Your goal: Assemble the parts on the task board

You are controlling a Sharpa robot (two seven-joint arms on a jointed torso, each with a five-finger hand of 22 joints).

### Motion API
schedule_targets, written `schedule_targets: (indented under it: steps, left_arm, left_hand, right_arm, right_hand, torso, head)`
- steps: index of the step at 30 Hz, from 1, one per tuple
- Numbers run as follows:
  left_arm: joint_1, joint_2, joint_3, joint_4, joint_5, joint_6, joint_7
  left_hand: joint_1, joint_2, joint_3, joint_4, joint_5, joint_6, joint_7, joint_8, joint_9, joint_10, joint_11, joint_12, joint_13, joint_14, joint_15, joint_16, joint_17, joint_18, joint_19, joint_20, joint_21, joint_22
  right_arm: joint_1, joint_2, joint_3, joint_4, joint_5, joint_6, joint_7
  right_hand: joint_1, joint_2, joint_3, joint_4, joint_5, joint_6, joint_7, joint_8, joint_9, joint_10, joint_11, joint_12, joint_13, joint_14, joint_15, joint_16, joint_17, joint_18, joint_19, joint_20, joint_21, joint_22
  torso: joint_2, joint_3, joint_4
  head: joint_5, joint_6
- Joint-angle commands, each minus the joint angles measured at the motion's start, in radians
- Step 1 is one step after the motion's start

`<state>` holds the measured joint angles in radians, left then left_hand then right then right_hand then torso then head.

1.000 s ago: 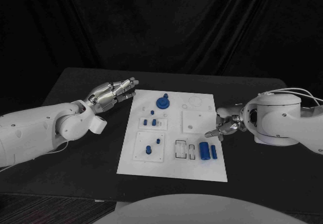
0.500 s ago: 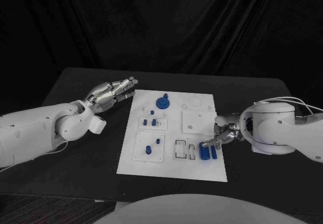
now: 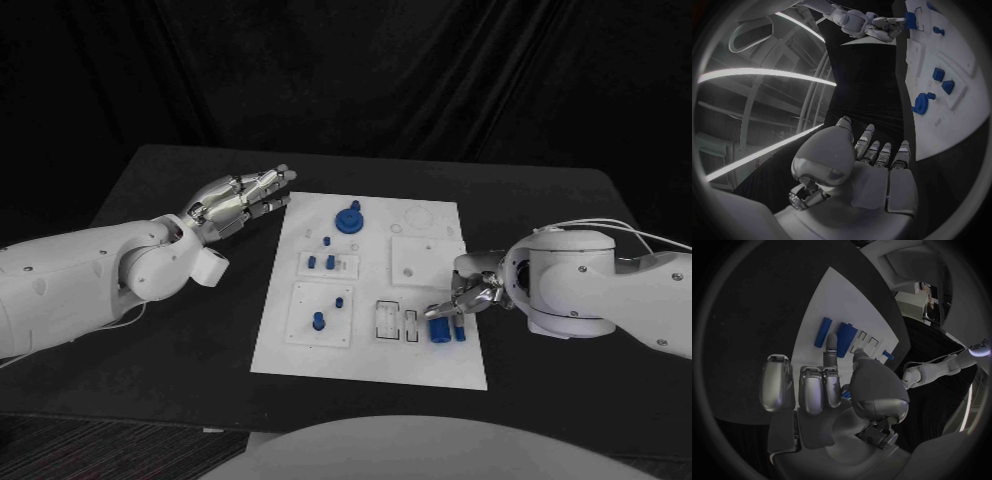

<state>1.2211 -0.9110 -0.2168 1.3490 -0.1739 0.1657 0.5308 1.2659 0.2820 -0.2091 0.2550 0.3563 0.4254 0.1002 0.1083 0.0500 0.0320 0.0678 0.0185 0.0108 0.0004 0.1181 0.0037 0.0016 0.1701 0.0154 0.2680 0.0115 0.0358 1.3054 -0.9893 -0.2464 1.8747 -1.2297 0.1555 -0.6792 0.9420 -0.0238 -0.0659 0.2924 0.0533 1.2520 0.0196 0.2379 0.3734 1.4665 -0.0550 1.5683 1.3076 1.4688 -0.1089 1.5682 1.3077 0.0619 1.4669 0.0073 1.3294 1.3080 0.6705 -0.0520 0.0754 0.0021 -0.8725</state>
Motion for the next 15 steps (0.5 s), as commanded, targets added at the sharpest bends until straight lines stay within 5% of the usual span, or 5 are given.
schedule_targets:
  steps: [1, 15]
  left_arm:
    - [-0.002, 0.003, 0.001, 0.001, 0.007, 0.009, 0.01]
    - [-0.002, 0.004, 0.001, 0.001, 0.007, 0.019, -0.001]
  left_hand:
    - [0.011, 0.001, 0.0, -0.004, 0.006, 0.005, 0.002, 0.005, 0.001, 0.002, 0.003, 0.004, 0.001, 0.0, -0.006, -0.004, -0.002, 0.011, 0.005, -0.002, 0.004, -0.001]
    - [0.01, 0.001, 0.0, -0.004, 0.006, 0.006, 0.003, 0.006, 0.001, 0.003, 0.004, 0.004, 0.001, 0.0, -0.004, -0.004, -0.002, 0.011, 0.006, -0.002, 0.004, -0.001]
  right_arm:
    - [-0.006, 0.004, 0.0, -0.007, 0.003, -0.024, -0.022]
    - [-0.025, 0.034, 0.0, -0.043, 0.003, -0.011, -0.035]
  right_hand:
    - [-0.008, -0.002, 0.008, -0.001, -0.002, -0.009, -0.001, -0.006, -0.001, 0.104, 0.01, 0.002, 0.263, 0.102, -0.004, 0.003, 0.263, -0.01, 0.012, -0.006, -0.003, 0.195]
    - [0.045, -0.01, 0.034, -0.008, 0.006, -0.019, 0.002, -0.016, 0.007, 0.104, 0.012, 0.002, 0.263, 0.102, -0.004, 0.003, 0.263, -0.009, 0.01, -0.006, -0.004, 0.194]
  torso:
    - [0.0, 0.0003, 0.001]
    - [0.0, 0.0003, 0.0012]
  head:
    - [0.0, 0.0]
    - [0.006, 0.0]
